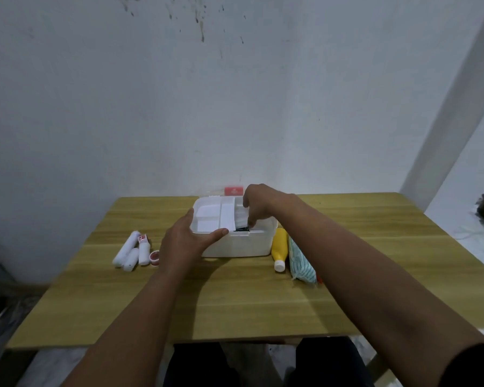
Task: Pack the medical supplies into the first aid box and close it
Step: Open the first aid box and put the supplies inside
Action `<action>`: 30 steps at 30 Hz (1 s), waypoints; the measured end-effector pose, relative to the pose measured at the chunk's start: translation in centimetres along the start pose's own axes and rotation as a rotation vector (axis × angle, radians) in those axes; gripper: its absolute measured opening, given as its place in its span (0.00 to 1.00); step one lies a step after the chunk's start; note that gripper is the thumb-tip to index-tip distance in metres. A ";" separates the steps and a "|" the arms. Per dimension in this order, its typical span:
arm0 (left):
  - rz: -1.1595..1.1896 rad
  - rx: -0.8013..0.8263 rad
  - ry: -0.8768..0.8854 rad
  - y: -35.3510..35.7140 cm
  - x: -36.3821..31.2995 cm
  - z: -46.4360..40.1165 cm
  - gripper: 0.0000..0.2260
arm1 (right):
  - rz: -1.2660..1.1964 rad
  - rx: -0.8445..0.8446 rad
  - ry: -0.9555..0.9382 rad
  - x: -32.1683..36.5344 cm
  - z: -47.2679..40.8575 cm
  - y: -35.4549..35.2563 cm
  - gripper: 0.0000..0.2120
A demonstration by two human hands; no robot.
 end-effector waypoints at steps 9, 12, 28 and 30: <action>0.027 -0.025 0.012 0.0 0.5 -0.4 0.59 | -0.321 -0.229 0.027 -0.2 0.6 0.9 0.18; 0.026 -0.033 0.027 0.2 0.4 -0.5 0.54 | -0.421 -0.206 0.047 0.5 0.8 1.4 0.22; 0.034 -0.037 0.058 -0.1 0.1 -0.2 0.52 | -0.328 -0.154 0.044 4.6 -1.0 3.8 0.19; 0.014 -0.031 0.047 0.1 0.3 -0.3 0.55 | -0.327 -0.159 0.039 4.7 -1.0 3.8 0.18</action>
Point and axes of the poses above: each hand's wrist, its own z-axis away from the middle knuckle, its own y-axis out of the palm, x = y × z, the point moved 3 cm from there along -z, towards the middle knuckle, and after that the axes turned 9 degrees about -y, right-handed, at the moved point
